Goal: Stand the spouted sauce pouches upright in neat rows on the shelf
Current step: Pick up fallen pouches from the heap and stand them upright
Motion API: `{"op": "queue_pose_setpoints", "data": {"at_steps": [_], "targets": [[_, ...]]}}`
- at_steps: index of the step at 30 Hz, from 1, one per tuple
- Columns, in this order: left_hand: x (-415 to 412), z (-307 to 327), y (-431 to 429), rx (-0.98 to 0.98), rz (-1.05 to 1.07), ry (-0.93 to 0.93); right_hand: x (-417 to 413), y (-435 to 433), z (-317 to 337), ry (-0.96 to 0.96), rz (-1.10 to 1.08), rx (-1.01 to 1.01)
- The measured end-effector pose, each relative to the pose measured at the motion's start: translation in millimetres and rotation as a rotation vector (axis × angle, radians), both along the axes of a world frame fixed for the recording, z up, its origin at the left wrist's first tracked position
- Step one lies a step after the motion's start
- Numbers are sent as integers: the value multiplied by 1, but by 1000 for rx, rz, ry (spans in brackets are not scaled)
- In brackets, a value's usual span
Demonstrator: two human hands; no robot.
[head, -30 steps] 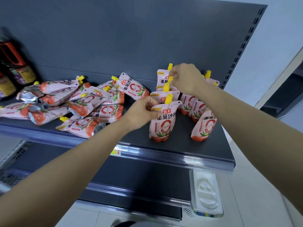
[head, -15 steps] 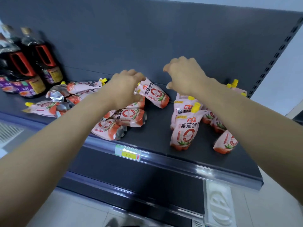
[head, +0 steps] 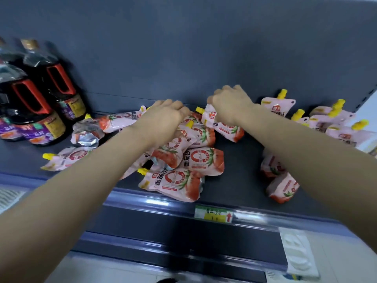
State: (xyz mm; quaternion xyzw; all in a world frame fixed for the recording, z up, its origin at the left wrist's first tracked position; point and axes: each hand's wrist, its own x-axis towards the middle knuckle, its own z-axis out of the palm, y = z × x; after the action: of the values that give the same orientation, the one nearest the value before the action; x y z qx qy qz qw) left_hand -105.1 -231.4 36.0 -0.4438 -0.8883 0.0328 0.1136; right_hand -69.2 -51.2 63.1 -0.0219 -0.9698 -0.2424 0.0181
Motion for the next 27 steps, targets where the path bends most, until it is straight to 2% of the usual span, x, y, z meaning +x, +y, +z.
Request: {"op": "queue_pose_setpoints", "data": {"at_steps": [9, 15, 21, 23, 27], "targets": [[-43, -15, 3, -21, -72, -45, -45, 18, -32, -115, -139, -69], [-55, -26, 8, -24, -21, -73, -73, 41, -51, -234, -190, -167], [-70, -37, 13, -30, 35, -130, -96, 47, -50, -341, -206, -126], [-72, -43, 16, -18, 43, -159, -99, 46, -51, -323, -175, -112], [-78, -52, 17, 1, 68, -263, -96, 48, -51, -161, -85, -118]]}}
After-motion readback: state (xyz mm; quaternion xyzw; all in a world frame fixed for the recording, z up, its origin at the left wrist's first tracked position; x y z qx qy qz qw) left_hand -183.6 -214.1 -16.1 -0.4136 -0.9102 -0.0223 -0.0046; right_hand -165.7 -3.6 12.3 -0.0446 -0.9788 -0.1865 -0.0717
